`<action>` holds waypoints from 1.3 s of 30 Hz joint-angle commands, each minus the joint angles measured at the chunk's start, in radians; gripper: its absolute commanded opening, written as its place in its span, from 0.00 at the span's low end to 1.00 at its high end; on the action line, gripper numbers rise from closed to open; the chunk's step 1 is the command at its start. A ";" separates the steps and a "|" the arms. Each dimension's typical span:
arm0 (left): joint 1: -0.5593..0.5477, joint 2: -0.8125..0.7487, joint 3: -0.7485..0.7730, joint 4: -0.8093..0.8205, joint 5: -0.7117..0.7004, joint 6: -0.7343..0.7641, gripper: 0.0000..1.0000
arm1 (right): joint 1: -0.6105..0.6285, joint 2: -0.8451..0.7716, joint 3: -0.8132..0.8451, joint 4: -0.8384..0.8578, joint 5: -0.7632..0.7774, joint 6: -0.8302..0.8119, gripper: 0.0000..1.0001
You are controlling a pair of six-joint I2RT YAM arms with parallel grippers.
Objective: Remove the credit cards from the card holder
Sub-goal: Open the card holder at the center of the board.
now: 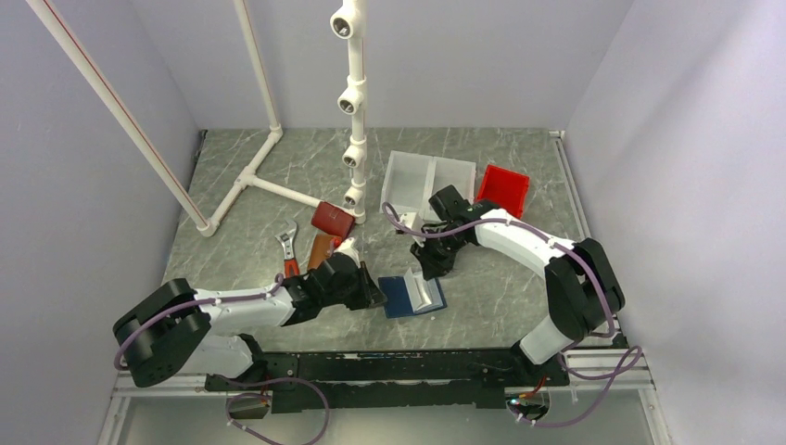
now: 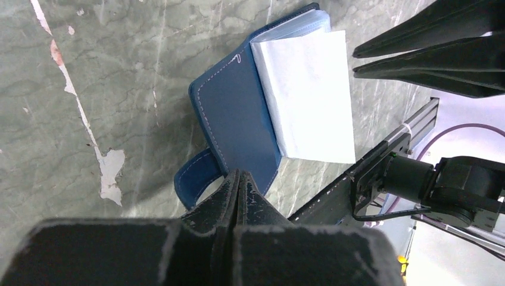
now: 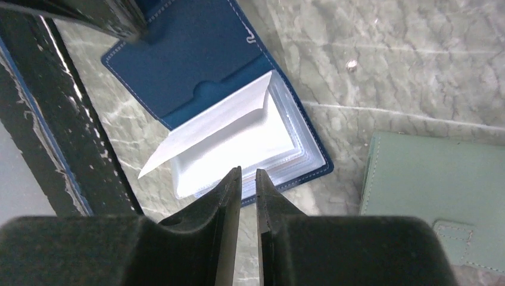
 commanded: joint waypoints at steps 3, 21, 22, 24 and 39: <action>0.004 -0.047 -0.017 0.004 -0.021 0.006 0.03 | -0.003 0.031 0.008 -0.072 0.031 -0.070 0.16; 0.004 -0.058 -0.051 0.085 0.008 -0.006 0.03 | 0.060 0.101 0.027 -0.113 -0.011 -0.083 0.15; 0.004 -0.060 -0.053 0.089 0.009 -0.008 0.03 | 0.063 0.106 0.028 -0.112 -0.013 -0.080 0.15; 0.004 -0.061 -0.054 0.095 0.015 -0.007 0.04 | 0.070 0.117 0.035 -0.114 -0.019 -0.076 0.15; 0.004 -0.085 -0.044 0.089 0.057 0.028 0.10 | 0.072 0.151 0.086 -0.139 -0.116 -0.031 0.20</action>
